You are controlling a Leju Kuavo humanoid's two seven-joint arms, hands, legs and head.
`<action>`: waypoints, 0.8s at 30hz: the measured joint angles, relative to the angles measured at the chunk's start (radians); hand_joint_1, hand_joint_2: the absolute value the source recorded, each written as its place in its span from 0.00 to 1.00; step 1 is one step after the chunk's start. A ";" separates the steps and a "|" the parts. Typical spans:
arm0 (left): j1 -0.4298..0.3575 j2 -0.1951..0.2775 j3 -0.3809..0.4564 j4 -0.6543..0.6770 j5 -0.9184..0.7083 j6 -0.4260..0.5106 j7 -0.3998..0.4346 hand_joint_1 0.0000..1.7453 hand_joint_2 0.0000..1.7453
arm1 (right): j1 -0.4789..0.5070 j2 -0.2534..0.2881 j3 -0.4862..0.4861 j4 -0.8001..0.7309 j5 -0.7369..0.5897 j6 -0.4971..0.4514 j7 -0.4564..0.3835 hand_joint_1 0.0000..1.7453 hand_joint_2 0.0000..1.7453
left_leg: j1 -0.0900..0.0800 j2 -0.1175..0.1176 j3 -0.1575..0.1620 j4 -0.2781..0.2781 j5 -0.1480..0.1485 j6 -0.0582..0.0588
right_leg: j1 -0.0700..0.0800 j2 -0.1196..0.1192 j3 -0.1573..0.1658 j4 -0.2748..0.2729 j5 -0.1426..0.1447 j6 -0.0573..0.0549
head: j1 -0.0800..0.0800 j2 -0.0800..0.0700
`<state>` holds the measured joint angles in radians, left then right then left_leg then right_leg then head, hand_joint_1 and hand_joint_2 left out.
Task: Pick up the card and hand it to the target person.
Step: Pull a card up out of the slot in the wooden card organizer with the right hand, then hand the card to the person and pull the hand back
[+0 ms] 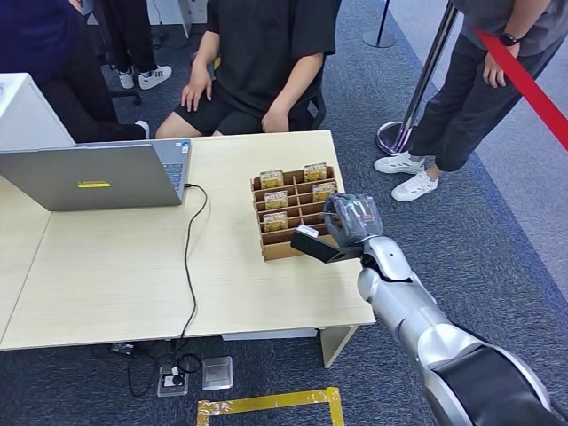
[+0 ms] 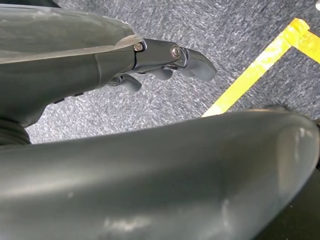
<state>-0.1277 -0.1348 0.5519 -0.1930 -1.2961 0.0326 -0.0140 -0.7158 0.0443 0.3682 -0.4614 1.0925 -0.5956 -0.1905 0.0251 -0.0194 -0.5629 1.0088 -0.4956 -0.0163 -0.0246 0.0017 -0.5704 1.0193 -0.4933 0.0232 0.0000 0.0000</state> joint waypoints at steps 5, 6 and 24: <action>0.000 0.000 -0.007 -0.001 -0.007 0.018 -0.001 0.00 0.25 | 0.002 0.000 -0.004 -0.003 0.003 -0.001 0.002 0.86 1.00 | 0.000 -0.001 0.000 0.000 -0.001 0.000 | 0.000 0.000 0.001 0.000 -0.001 0.000 | 0.000 0.000; 0.000 0.000 -0.014 -0.001 -0.014 0.031 0.001 0.00 0.50 | 0.002 -0.001 -0.005 -0.004 0.004 -0.001 0.002 0.86 1.00 | 0.000 0.000 0.000 0.000 0.000 0.000 | 0.000 0.000 0.000 0.000 0.000 0.000 | 0.000 0.000; -0.008 0.004 -0.020 0.000 -0.021 0.070 0.007 0.00 1.00 | 0.044 -0.010 -0.112 -0.291 -0.208 -0.061 -0.162 0.86 1.00 | 0.000 -0.001 -0.001 0.001 0.000 0.000 | 0.000 0.000 -0.001 0.002 0.000 0.000 | 0.000 0.000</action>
<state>-0.1352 -0.1307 0.5321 -0.1934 -1.3167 0.1028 -0.0071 -0.6719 0.0346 0.2564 -0.7520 0.8844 -0.6565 -0.3528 0.0250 -0.0199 -0.5640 1.0102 -0.4961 -0.0166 -0.0249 0.0016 -0.5718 1.0208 -0.4937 0.0234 0.0000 0.0000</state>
